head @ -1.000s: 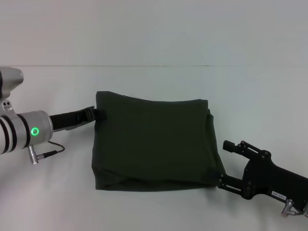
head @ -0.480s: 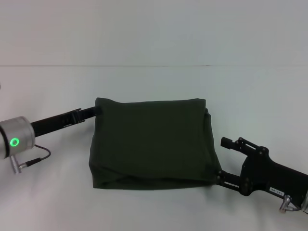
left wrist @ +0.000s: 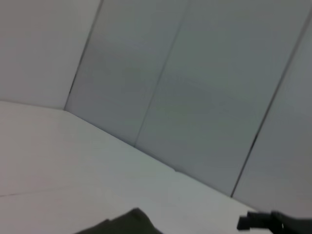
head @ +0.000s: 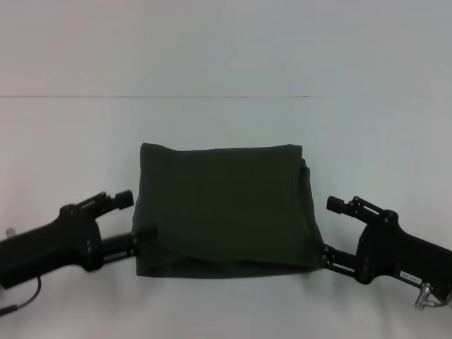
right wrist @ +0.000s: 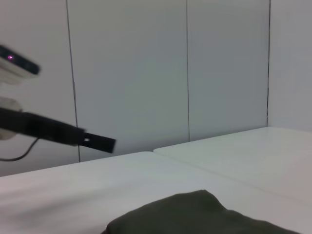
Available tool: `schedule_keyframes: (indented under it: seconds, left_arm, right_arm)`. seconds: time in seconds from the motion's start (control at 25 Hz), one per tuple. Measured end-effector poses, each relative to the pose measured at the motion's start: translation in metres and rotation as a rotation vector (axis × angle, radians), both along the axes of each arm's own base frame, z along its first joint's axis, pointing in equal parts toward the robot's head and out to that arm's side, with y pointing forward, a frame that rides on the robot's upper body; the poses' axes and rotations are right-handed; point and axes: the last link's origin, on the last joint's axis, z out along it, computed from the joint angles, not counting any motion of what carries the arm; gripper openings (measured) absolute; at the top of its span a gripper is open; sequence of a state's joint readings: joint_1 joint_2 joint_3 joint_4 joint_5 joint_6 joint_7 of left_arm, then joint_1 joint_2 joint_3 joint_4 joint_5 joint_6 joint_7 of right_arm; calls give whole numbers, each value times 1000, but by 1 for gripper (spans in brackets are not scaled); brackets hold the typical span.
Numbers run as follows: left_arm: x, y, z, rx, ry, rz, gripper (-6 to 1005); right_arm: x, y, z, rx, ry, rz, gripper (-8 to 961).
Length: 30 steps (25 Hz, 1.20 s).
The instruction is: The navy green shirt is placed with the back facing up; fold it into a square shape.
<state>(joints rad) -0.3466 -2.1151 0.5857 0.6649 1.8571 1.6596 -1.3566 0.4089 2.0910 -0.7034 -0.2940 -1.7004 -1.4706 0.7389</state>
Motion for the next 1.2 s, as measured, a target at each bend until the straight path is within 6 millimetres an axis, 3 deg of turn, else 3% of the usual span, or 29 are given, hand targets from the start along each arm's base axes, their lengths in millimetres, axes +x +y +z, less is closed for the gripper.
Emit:
schedule_keyframes:
  seconds: [0.24,0.36,0.44,1.2]
  left_arm:
    - [-23,-44,-19,39,94,-50,830]
    - [-29,-57,-27,16,103,-31,923]
    - [-31,-61,-30,10,107,-26,928]
    - [-31,-62,-30,30,84,-18,936]
  right_arm:
    - [13,-19,-5,9,-13,-27,837]
    - [17,-25,-6,5,-11,-45,837]
    - [19,-29,-7,5,-13,-51,837]
    - [23,-32,-13,12,-43,-53,837]
